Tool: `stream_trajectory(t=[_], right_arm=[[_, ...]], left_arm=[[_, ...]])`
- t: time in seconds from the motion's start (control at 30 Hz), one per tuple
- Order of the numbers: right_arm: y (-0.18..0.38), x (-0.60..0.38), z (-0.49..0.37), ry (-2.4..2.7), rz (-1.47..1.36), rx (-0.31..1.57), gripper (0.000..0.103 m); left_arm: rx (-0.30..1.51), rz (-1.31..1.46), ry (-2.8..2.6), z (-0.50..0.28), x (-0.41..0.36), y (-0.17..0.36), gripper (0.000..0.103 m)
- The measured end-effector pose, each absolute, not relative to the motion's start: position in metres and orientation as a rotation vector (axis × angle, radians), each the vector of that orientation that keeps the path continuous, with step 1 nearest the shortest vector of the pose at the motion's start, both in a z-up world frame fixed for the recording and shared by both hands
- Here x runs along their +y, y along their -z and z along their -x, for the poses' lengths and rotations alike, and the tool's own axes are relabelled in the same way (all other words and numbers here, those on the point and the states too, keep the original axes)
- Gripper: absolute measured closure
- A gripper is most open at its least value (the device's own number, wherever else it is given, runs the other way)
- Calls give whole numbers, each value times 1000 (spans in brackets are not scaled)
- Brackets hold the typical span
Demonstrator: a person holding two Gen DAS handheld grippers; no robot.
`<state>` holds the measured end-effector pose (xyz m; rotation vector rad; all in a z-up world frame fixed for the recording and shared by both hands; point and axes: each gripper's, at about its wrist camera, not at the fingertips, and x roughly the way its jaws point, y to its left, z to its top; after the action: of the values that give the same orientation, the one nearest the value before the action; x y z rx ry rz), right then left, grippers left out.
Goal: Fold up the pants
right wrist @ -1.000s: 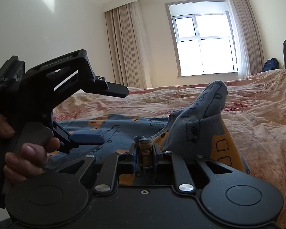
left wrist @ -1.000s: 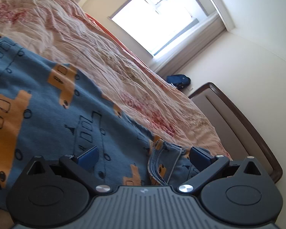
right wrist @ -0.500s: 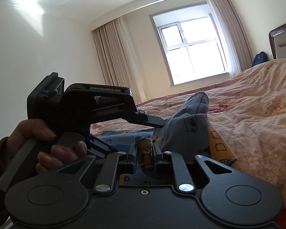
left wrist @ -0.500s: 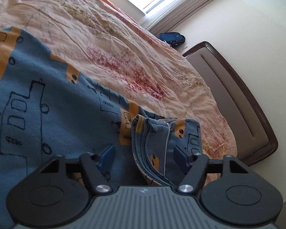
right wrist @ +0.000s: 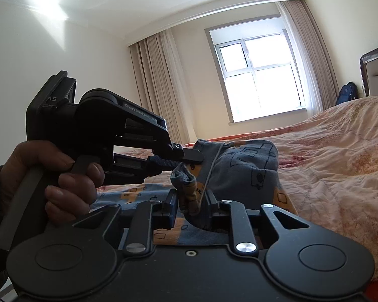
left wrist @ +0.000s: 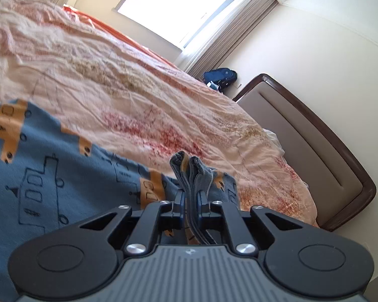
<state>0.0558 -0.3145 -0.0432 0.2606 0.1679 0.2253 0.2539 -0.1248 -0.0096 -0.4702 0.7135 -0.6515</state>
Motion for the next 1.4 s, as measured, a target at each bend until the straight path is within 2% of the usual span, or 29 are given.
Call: stream_trajectory(t=[0.2,0.4,0.6,0.77,1.1,1.4], right_arm=[[31,-304,-45,-252,-237,142,47],[29,-297,-46,-230,-211,182,21],[41,-296,-54,-184,-206,270,7],[51,-297,-59,-159,-204,315,2],[62,-299,-62,-114,-222,378,1],[69,-300,-67,-103,-234,407,1]], left_arm=[[645,431,540,-239,-86,-17,94],[675,482,403,-235,-32,6,94],[723,544,310,-237,1,45,94],[704,564,326,-235,7,55,94],[617,450,336,-232,0,32,94],[634,440,251,-227,28,33,94]])
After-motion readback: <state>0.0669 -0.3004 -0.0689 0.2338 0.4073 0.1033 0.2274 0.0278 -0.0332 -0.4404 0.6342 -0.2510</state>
